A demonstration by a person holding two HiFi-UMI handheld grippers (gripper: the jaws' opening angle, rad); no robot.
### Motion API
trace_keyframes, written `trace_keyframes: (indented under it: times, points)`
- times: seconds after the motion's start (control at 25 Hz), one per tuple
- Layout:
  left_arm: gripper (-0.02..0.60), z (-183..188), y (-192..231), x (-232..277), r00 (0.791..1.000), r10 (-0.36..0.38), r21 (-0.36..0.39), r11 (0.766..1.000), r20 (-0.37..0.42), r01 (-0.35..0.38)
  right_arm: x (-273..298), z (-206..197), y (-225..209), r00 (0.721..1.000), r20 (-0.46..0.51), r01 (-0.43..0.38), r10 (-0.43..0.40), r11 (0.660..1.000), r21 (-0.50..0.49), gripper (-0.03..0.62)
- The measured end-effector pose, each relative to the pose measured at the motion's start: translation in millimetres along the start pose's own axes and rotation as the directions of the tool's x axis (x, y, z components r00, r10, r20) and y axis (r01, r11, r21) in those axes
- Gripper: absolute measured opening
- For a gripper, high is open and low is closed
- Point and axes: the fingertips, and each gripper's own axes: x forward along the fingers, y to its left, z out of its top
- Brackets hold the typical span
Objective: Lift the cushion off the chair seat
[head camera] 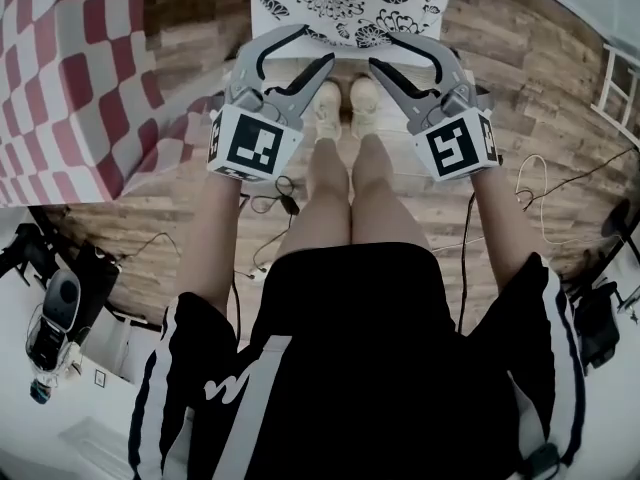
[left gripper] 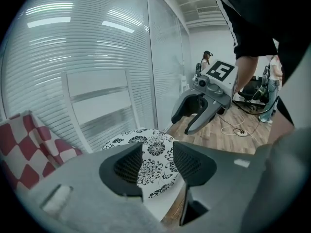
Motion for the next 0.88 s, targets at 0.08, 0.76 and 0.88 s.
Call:
trace_keyframes:
  times: [0.08, 0.76, 0.88]
  points:
    - [0.199, -11.9, -4.5, 7.2, 0.999, -0.016, 0.043, 0.999, -0.032, 0.017, 8.0, -14.6, 4.3, 1.000, -0.023, -0.009, 0.009, 1.000, -0.003, 0.155]
    - [0.216, -102.4, -34.1, 68.9, 0.954, -0.138, 0.207, 0.958, -0.267, 0.197, 74.2, -115.2, 36.6, 0.981, -0.182, -0.084, 0.074, 0.995, -0.052, 0.176]
    - [0.216, -109.2, -37.4, 82.4, 0.944, -0.148, 0.263, 0.937, -0.296, 0.229, 84.8, -130.9, 34.7, 0.973, -0.222, -0.086, 0.069, 0.994, -0.067, 0.176]
